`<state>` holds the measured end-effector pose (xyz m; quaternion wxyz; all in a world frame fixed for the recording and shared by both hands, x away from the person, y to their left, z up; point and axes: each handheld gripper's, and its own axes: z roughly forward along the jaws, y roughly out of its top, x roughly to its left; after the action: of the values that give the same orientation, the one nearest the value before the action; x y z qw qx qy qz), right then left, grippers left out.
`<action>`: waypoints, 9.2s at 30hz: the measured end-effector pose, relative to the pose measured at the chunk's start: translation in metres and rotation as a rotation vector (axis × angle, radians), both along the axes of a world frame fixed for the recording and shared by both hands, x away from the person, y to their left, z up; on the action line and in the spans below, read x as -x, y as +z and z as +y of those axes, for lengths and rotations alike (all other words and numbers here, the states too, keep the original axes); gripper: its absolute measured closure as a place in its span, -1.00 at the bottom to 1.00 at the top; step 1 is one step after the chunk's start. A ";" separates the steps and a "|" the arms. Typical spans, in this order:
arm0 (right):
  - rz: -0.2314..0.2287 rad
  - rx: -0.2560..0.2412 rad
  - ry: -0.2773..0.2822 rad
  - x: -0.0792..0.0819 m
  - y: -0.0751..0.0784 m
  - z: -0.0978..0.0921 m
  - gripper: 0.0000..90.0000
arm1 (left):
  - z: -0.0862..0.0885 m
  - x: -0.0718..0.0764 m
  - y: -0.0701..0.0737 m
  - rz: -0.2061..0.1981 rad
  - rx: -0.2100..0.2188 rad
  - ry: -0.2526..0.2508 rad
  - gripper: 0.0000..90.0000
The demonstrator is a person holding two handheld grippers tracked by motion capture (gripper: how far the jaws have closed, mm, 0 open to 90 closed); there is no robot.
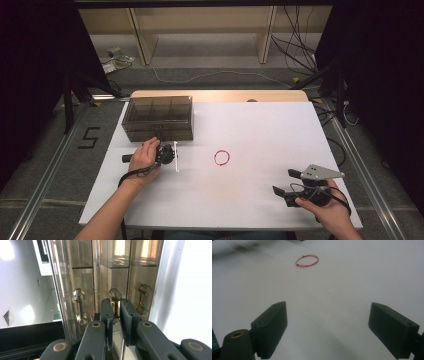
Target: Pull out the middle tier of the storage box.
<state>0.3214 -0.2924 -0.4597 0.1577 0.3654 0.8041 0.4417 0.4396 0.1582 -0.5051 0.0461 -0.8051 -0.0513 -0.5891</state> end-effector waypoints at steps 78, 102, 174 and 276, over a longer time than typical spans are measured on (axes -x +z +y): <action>0.017 0.012 0.013 -0.001 -0.003 0.002 -0.64 | 0.068 -0.030 0.080 0.625 0.358 0.049 -0.01; 0.027 0.019 0.015 -0.001 -0.004 0.003 -0.64 | 0.079 -0.056 0.081 0.801 0.268 -0.003 0.42; 0.039 0.029 0.007 -0.001 -0.005 0.002 -0.64 | 0.086 -0.043 0.076 0.901 0.243 -0.169 0.83; 0.045 0.031 0.003 -0.002 -0.006 0.001 -0.64 | 0.091 -0.013 0.091 0.758 0.366 -0.081 -0.22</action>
<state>0.3236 -0.2912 -0.4658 0.1444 0.3716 0.8146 0.4213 0.4526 0.2493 -0.4136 -0.1055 -0.9611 -0.1027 -0.2336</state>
